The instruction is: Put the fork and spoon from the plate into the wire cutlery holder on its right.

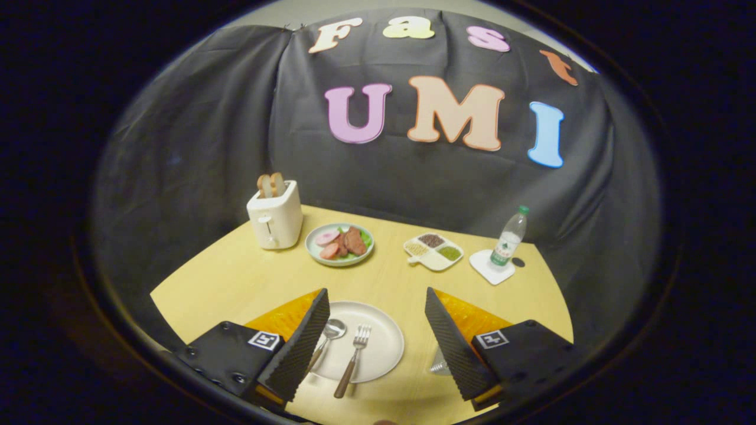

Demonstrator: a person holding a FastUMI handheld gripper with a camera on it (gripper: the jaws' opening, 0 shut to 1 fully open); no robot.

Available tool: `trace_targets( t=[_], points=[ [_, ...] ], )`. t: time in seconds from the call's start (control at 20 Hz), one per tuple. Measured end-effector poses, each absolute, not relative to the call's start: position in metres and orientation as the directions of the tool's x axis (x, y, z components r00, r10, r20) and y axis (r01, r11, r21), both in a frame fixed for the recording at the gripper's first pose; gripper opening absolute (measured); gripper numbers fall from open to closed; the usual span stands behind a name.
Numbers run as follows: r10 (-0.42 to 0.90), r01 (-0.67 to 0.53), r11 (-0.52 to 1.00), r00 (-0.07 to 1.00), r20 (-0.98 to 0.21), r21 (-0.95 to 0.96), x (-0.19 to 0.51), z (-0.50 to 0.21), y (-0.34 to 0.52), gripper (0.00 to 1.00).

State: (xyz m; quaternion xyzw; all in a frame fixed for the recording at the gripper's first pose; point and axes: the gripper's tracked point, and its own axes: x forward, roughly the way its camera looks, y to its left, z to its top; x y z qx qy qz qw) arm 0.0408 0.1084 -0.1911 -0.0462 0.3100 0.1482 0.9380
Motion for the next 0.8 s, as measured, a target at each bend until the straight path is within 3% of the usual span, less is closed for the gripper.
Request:
trace_targets(
  t=[0.35,0.8],
  points=[
    [0.217,-0.304,0.953,0.642,-0.736,0.016,0.026,-0.264,0.109,1.0],
    [0.216,-0.315,0.948,0.517,-0.828,0.051,0.006,-0.327,0.12,1.0]
  ],
)
